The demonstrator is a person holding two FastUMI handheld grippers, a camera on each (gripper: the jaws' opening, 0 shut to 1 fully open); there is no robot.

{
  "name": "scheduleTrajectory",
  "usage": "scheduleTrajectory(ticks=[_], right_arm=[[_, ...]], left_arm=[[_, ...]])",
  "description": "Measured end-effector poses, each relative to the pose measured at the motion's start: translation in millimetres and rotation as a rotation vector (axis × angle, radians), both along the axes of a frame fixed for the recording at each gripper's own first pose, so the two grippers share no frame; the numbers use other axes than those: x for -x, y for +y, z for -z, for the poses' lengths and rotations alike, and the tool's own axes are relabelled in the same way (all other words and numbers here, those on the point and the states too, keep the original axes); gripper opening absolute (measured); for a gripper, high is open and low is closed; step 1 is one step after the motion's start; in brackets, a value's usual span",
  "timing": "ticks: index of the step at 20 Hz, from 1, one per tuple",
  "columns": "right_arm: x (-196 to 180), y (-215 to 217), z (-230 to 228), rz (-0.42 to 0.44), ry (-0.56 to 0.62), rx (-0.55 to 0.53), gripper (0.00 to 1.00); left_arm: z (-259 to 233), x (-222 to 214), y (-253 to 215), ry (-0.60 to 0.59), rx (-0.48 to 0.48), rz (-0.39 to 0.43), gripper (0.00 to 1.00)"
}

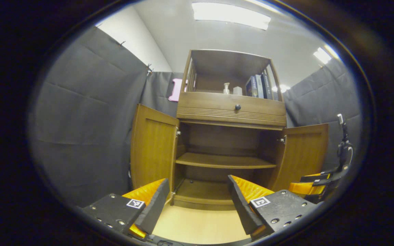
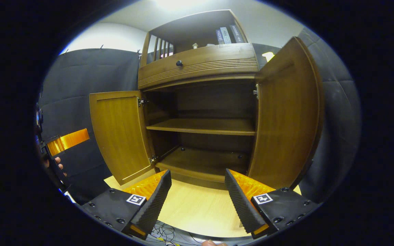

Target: Open the right door of the double-door shoe cabinet with the right hand, and open the left door with the left hand.

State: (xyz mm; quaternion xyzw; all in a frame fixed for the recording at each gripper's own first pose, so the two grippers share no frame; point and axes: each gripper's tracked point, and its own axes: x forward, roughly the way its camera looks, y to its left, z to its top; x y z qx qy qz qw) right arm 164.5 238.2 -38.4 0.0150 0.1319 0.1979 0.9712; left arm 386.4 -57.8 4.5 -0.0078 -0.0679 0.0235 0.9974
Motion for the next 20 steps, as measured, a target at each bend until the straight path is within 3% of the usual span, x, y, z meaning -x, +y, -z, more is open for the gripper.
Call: scheduleTrajectory(ticks=[10, 12, 20], right_arm=[[-8.7, 42.6, 5.6, -0.016, 0.038, 0.030, 0.93], [-6.9, 48.2, 8.8, -0.023, 0.044, 0.039, 0.98], [5.3, 32.2, 22.7, -0.010, 0.068, 0.072, 0.98]], left_arm=[[37.9, 23.7, 13.3, 0.129, -0.025, -0.004, 0.98], [46.1, 27.2, 15.0, 0.151, -0.001, -0.005, 0.98], [60.4, 25.4, 6.8, 0.187, 0.107, 0.002, 0.98]])
